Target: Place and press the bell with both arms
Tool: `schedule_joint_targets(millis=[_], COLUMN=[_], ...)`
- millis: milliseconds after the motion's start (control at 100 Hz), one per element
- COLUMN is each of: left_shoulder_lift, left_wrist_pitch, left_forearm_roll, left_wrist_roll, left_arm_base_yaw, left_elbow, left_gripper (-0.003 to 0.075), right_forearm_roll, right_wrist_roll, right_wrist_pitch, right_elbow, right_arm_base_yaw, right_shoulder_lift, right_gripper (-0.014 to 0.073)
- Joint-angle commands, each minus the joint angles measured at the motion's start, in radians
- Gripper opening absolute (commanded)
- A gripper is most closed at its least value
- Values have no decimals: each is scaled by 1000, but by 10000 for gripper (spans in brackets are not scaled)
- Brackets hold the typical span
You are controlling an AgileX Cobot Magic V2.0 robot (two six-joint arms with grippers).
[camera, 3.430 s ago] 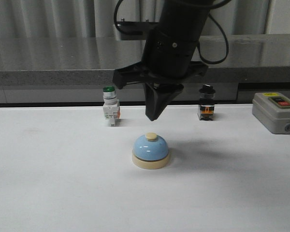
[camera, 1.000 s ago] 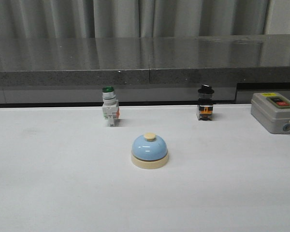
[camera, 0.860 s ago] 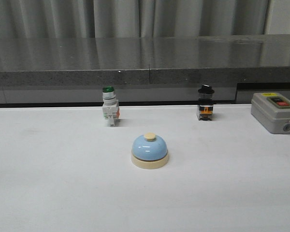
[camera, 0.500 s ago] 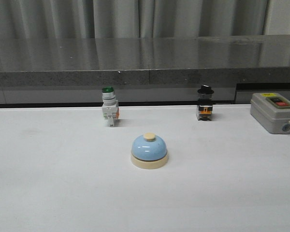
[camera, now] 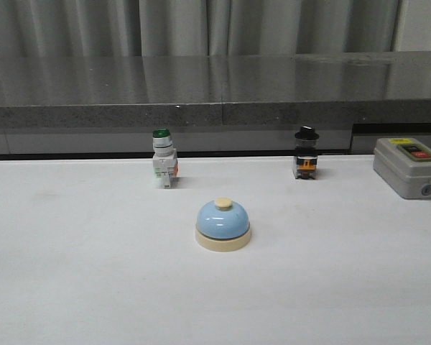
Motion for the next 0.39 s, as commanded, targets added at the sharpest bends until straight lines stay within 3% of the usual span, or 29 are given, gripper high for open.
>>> schedule_joint_targets(millis=[0, 380], left_shoulder_lift=[-31, -31], left_wrist_pitch=[-76, -76], left_forearm_roll=[-7, -7], left_wrist_roll=[-5, -5], left_arm_base_yaw=[1, 1], left_elbow=[42, 42], left_gripper=[-20, -20], right_forearm_roll=[-8, -8], right_wrist_roll=[-1, -1], right_wrist_pitch=[-89, -83], right_elbow=[-15, -15], right_arm_base_yaw=[-5, -5], right_shoulder_lift=[-12, -12], right_gripper=[-60, -60])
